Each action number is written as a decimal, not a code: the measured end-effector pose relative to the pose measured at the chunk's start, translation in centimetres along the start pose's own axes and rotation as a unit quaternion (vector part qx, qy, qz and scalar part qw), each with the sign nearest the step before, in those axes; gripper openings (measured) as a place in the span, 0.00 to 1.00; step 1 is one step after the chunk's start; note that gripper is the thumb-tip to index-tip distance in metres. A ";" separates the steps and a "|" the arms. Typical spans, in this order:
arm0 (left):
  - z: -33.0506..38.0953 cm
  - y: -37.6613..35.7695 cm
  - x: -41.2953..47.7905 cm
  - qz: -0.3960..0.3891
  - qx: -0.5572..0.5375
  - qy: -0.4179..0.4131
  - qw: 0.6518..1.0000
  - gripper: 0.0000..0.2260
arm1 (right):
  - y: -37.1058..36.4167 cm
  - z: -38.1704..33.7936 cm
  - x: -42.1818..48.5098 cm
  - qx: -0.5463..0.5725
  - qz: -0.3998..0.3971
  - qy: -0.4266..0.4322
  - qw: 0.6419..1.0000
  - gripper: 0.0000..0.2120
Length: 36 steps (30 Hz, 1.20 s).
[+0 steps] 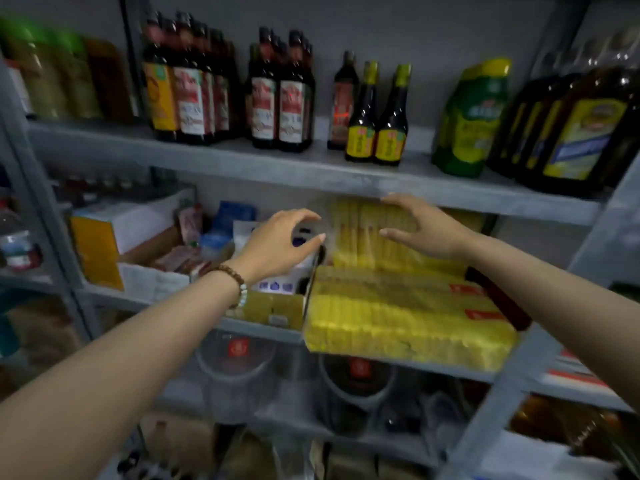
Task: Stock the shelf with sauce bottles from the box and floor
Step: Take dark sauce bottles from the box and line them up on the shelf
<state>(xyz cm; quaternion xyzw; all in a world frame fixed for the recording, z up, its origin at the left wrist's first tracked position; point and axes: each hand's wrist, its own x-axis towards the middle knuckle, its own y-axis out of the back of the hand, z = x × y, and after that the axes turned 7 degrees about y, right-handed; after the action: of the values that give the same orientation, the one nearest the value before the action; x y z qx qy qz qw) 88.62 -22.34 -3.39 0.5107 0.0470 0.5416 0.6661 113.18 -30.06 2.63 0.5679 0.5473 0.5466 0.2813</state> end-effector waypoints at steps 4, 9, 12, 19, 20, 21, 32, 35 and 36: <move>3.2 -6.2 -3.6 -0.078 0.022 0.030 0.996 0.20 | -2.2 4.6 -6.8 0.022 -0.056 -0.030 0.998 0.30; 3.6 -14.3 -7.2 -0.185 0.004 0.082 0.979 0.20 | -8.6 9.6 -14.3 0.072 -0.139 -0.115 0.981 0.32; 2.6 -20.2 -9.9 -0.251 -0.012 0.107 0.962 0.21 | -14.0 12.0 -18.7 0.121 -0.162 -0.159 0.966 0.30; -4.1 -34.8 -20.9 -0.361 -0.060 0.199 0.909 0.19 | -30.4 16.4 -28.5 0.202 -0.201 -0.268 0.920 0.28; -5.3 -36.6 -22.7 -0.376 -0.059 0.210 0.901 0.18 | -32.9 16.9 -29.8 0.212 -0.198 -0.278 0.916 0.28; -6.6 -38.4 -24.5 -0.389 -0.051 0.212 0.895 0.18 | -35.4 17.2 -31.0 0.219 -0.195 -0.286 0.912 0.27; -19.0 -57.2 -40.2 -0.430 -0.060 0.278 0.857 0.22 | -63.2 22.4 -42.3 0.294 -0.203 -0.358 0.863 0.27; -21.2 -61.9 -42.4 -0.411 -0.109 0.286 0.859 0.22 | -68.8 23.9 -43.8 0.323 -0.174 -0.382 0.848 0.27; -21.9 -63.4 -42.8 -0.409 -0.129 0.287 0.856 0.22 | -70.5 24.3 -44.1 0.340 -0.165 -0.385 0.842 0.27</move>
<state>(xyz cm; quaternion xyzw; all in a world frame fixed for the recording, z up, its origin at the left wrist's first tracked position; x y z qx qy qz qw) 100.33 -34.67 -81.12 0.1761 0.3707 0.3439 0.8446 122.31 -47.14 -81.84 0.6941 0.6319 0.0086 0.3446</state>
